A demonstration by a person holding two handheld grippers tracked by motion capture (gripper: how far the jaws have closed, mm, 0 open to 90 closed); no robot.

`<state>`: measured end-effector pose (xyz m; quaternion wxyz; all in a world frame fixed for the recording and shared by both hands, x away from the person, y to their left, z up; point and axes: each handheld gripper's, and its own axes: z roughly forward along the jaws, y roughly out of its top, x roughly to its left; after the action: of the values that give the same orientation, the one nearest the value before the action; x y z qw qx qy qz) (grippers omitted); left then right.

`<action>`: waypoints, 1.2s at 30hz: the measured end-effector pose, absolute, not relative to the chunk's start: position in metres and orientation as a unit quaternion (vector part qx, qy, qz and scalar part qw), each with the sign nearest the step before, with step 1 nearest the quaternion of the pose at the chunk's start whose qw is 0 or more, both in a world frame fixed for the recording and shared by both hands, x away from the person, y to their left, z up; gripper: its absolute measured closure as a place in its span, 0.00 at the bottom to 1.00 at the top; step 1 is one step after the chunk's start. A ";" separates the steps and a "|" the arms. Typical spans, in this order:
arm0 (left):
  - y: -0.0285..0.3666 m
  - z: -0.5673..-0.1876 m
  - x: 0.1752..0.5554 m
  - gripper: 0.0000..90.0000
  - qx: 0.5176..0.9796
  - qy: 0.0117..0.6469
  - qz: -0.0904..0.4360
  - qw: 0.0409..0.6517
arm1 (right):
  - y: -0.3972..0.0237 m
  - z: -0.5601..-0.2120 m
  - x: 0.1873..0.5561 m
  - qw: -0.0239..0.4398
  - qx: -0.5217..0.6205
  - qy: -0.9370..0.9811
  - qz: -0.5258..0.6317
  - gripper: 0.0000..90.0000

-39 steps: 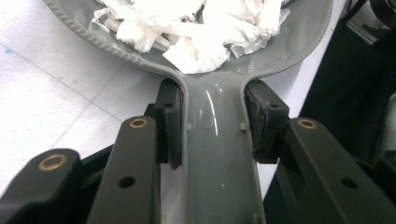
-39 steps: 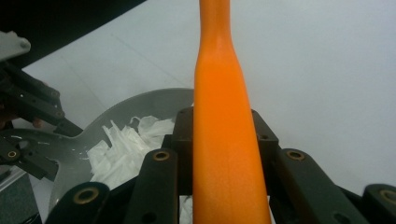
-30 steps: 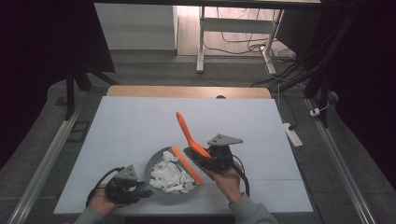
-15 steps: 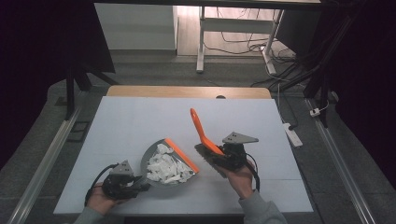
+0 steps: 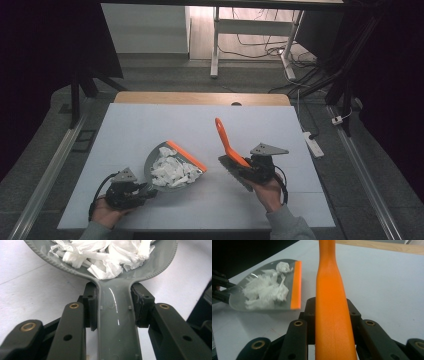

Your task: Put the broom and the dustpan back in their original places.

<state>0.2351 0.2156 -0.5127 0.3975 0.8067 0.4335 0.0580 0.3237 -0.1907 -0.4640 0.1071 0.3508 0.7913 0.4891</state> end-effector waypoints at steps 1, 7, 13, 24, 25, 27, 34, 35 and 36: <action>0.217 -0.512 0.235 0.68 0.804 0.437 0.060 0.398 | -0.192 -0.465 0.324 0.109 0.350 0.791 0.489 0.78; 0.220 -0.512 0.235 0.68 0.793 0.454 0.064 0.402 | -0.199 -0.469 0.322 0.105 0.355 0.793 0.483 0.78; 0.220 -0.511 0.235 0.68 0.787 0.466 0.073 0.397 | -0.204 -0.471 0.322 0.099 0.354 0.794 0.485 0.78; 0.222 -0.512 0.233 0.68 0.765 0.508 0.095 0.384 | -0.215 -0.472 0.319 0.090 0.352 0.795 0.485 0.78; 0.222 -0.513 0.232 0.68 0.761 0.513 0.097 0.385 | -0.216 -0.472 0.319 0.089 0.353 0.795 0.485 0.78; 0.224 -0.513 0.232 0.68 0.754 0.524 0.100 0.384 | -0.218 -0.472 0.318 0.086 0.353 0.794 0.487 0.78; 0.226 -0.516 0.230 0.68 0.723 0.565 0.112 0.381 | -0.226 -0.475 0.315 0.075 0.356 0.794 0.487 0.78; 0.226 -0.516 0.229 0.68 0.718 0.571 0.114 0.381 | -0.227 -0.476 0.315 0.075 0.355 0.795 0.486 0.78; 0.226 -0.517 0.230 0.68 0.716 0.575 0.116 0.380 | -0.228 -0.477 0.315 0.073 0.356 0.796 0.484 0.78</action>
<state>0.2296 0.2261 -0.5168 0.3797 0.7155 0.5749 0.1157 0.3149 -0.2279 -0.4773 0.0735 0.3560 0.7958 0.4843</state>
